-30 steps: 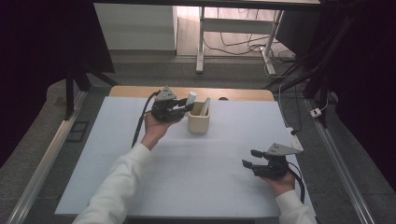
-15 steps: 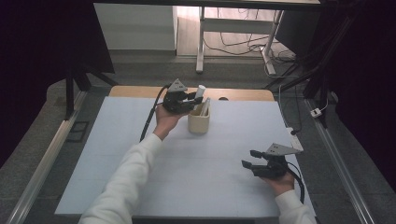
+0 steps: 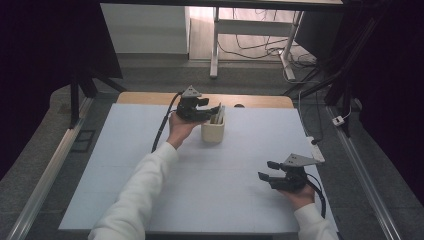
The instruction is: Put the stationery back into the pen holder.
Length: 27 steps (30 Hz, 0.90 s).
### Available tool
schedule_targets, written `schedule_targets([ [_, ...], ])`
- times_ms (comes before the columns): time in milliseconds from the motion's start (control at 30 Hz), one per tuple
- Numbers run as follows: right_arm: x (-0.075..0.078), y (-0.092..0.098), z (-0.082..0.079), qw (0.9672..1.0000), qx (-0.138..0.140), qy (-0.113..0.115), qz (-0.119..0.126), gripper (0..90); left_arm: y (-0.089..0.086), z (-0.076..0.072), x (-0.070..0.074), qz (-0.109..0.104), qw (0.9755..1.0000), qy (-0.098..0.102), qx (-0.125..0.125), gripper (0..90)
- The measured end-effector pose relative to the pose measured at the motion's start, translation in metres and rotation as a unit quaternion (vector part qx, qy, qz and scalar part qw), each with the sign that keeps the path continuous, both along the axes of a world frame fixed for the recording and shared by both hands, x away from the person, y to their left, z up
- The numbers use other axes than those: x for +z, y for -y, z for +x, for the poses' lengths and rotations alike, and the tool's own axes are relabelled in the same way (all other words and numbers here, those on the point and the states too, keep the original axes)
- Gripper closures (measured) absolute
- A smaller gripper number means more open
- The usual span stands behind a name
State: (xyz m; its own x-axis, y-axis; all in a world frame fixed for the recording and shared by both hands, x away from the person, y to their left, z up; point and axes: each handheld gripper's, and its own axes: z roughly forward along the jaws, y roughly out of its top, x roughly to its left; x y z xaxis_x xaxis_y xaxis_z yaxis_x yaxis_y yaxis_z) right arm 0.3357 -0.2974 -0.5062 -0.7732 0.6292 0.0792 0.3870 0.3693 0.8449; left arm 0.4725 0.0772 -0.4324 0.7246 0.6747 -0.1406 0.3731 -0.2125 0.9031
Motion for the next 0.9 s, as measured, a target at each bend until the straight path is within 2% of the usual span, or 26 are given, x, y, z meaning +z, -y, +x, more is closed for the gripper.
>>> schedule_targets([
  [167, 0.000, 0.000, 0.000, 1.0000, 0.000, 0.001, 0.000, 36.8, -0.007, -0.014, 0.005, 0.016, 0.9997, 0.008, -0.015, 35.8],
  [333, 0.000, 0.000, 0.000, 1.0000, 0.000, 0.001, 0.001, 36.8, -0.015, -0.031, 0.003, 0.021, 0.9992, 0.001, -0.035, 36.1],
  [500, 0.001, 0.001, 0.000, 1.0000, 0.000, 0.002, 0.004, 36.8, -0.024, -0.053, -0.001, 0.045, 0.9979, 0.006, -0.046, 36.7],
  [700, 0.000, -0.001, -0.001, 1.0000, 0.002, 0.001, -0.001, 36.8, -0.038, -0.078, -0.007, 0.057, 0.9971, 0.005, -0.051, 36.7],
  [900, 0.000, 0.000, 0.000, 1.0000, 0.003, -0.001, -0.004, 36.8, -0.061, -0.107, -0.014, 0.052, 0.9976, -0.005, -0.045, 36.2],
])
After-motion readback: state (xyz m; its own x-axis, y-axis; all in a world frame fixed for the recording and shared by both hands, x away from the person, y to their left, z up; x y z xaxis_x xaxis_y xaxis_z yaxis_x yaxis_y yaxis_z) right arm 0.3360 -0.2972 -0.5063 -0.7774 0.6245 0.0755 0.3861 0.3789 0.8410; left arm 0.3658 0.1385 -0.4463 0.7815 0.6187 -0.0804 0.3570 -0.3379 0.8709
